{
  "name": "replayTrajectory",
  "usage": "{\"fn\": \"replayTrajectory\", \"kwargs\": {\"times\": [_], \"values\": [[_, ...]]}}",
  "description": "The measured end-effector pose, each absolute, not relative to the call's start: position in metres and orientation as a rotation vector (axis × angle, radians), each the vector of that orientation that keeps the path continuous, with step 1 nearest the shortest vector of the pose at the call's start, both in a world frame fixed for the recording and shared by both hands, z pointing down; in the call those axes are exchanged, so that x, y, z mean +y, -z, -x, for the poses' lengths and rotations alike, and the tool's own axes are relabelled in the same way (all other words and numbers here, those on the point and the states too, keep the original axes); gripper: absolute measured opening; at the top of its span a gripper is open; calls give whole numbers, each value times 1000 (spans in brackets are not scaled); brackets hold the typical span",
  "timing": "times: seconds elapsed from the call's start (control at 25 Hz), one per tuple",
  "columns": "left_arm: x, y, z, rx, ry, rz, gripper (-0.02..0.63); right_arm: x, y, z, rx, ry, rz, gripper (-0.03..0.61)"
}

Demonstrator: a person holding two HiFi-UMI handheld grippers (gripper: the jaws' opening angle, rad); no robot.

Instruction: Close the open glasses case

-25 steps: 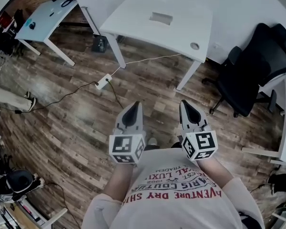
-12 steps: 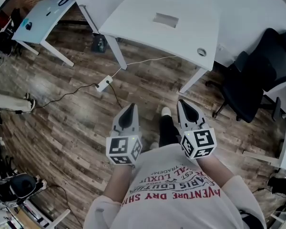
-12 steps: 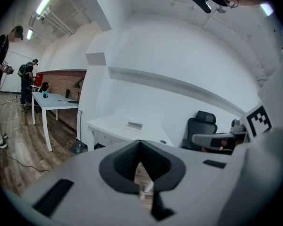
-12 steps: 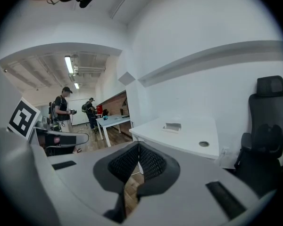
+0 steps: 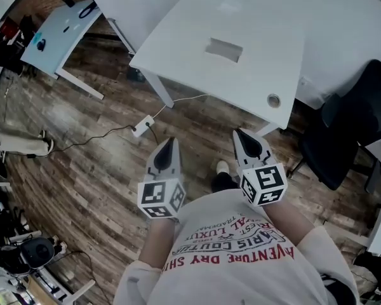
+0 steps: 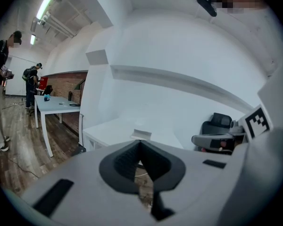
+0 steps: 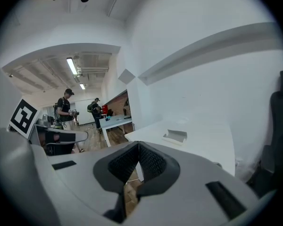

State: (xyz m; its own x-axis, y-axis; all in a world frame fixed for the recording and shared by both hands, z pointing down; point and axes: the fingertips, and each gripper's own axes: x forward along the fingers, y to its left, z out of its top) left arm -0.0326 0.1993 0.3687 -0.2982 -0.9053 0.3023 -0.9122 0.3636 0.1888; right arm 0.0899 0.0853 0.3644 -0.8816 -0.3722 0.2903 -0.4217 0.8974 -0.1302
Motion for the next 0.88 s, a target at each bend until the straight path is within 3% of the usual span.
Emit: {"fn": "replayTrajectory", "kwargs": {"times": [0.88], "values": [[-42,-386,105,-2069,-79,-1807,-2,-122,-393,-29,-2682,-384,-809,12]]}}
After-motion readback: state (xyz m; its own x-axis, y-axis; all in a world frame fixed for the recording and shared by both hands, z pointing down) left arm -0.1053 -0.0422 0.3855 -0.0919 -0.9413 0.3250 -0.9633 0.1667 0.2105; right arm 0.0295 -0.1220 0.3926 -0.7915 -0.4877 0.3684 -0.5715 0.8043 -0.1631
